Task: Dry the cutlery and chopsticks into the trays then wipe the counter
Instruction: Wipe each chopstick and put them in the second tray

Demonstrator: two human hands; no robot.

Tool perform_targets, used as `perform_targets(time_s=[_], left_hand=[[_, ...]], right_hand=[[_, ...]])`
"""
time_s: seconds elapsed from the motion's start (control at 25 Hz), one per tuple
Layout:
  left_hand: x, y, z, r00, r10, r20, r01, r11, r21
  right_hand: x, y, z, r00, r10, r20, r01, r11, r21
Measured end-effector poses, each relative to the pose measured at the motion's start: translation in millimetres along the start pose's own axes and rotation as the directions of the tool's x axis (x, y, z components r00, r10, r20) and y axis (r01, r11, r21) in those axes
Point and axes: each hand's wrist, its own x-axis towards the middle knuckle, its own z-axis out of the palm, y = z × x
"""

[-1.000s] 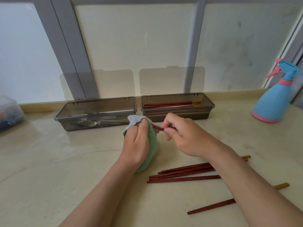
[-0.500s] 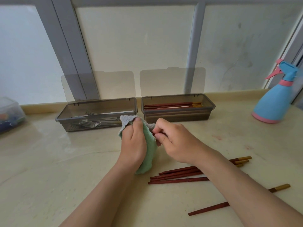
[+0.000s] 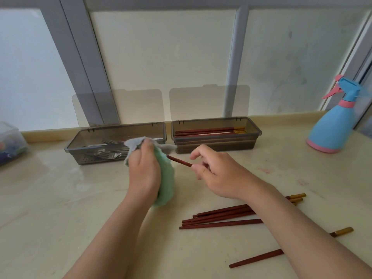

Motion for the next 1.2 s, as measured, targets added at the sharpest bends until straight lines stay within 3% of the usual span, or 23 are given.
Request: perform_targets(time_s=[0.08,0.24,0.32,0.56,0.64,0.76,0.84,0.96,1.04,1.12,1.2], left_hand=[[3.3,-0.5,-3.4,0.993,-0.075,-0.090,0.072,0.997,-0.035],[-17.6,-3.8,10.8,0.986,0.021,0.167,-0.037,0.995,0.091],[-22.8,-6.5,15.8,0.973,0.049,0.224,-0.078,0.990,0.121],[-7.2,-4.8,5.9,0.993,-0.035,0.110,0.033,0.999,0.021],[-12.8,-4.8,7.8,0.987,0.027,0.158,-0.042,0.994,0.096],[-19.3,-12.2,12.6,0.935,0.122,0.332,-0.203,0.955,0.218],[-15.3,-13.4,11.2,0.915,0.117,0.385,-0.223,0.943,0.246],[-11.4,-13.0,5.9,0.855,0.134,0.501,-0.303,0.913,0.272],[-17.0,-14.2,6.2,0.770,0.121,0.627,-0.430,0.824,0.368],[-21.4,-16.9,9.0,0.709,0.086,0.700,-0.528,0.723,0.446],[-21.1,-17.4,11.2,0.677,0.060,0.733,-0.557,0.693,0.457]], right_hand=[[-1.5,3.3,-3.4,1.000,-0.006,0.019,0.007,0.998,-0.060],[-2.1,-8.4,6.8,0.996,-0.093,0.005,0.093,0.994,0.054],[-1.2,-11.3,8.7,0.995,-0.102,-0.016,0.103,0.989,0.105],[-1.9,-4.1,4.8,1.000,-0.025,0.018,0.022,0.993,0.118],[-1.4,-4.6,11.2,0.999,-0.051,-0.006,0.051,0.993,0.111],[-1.9,-2.2,17.9,0.999,-0.043,0.001,0.042,0.983,0.181],[-2.6,0.1,13.7,1.000,0.002,0.023,-0.006,0.982,0.189],[1.8,0.6,5.7,0.987,0.010,-0.162,0.030,0.969,0.244],[6.3,-1.0,3.2,0.952,0.058,-0.300,0.058,0.930,0.364],[8.0,-2.5,4.0,0.944,0.105,-0.314,0.057,0.884,0.465],[8.3,-2.0,5.0,0.943,0.178,-0.282,0.002,0.843,0.538]])
